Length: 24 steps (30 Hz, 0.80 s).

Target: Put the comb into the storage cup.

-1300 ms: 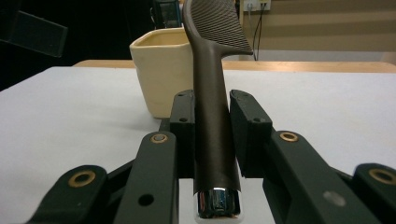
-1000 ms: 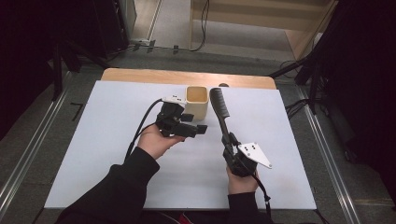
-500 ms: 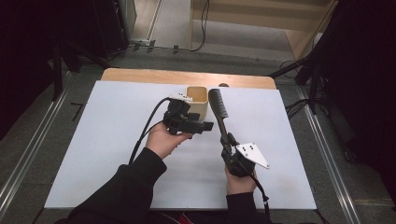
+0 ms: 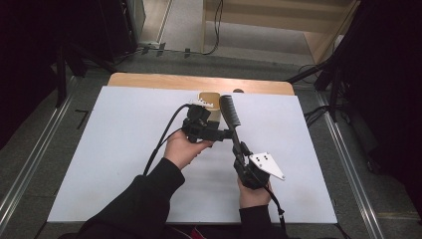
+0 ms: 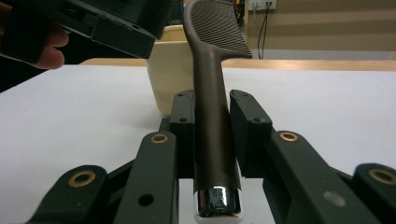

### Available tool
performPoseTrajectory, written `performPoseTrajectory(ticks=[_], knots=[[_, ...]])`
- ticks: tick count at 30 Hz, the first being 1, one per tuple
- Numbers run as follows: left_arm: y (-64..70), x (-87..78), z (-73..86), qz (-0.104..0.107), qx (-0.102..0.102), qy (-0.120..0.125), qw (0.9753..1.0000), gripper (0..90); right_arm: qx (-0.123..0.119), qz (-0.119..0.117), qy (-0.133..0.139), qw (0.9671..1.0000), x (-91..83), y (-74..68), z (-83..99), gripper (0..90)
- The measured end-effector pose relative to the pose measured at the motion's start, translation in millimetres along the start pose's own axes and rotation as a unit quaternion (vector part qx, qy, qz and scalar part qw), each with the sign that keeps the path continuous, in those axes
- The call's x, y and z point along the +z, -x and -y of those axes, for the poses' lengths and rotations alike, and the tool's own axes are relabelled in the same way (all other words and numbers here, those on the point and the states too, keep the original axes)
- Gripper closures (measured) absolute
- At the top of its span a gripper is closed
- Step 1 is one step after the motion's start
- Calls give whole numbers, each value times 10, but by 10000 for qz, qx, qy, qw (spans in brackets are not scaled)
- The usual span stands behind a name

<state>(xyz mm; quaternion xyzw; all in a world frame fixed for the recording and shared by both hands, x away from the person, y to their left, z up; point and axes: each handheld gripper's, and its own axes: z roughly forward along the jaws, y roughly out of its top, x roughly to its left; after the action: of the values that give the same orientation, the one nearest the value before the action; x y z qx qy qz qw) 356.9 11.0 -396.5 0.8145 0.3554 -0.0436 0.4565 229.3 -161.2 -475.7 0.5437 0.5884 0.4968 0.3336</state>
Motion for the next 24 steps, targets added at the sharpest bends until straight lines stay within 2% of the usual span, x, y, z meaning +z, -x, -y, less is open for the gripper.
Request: performPoseTrajectory(ticks=[13,24], knots=[[3,166,-8,-85,-125,-56,9999,300,-9,0,33,10000,1,-19,2,704],[-13,281,13,-46,-220,-112,9997,309,-9,5,89,10000,-5,-38,-5,704]])
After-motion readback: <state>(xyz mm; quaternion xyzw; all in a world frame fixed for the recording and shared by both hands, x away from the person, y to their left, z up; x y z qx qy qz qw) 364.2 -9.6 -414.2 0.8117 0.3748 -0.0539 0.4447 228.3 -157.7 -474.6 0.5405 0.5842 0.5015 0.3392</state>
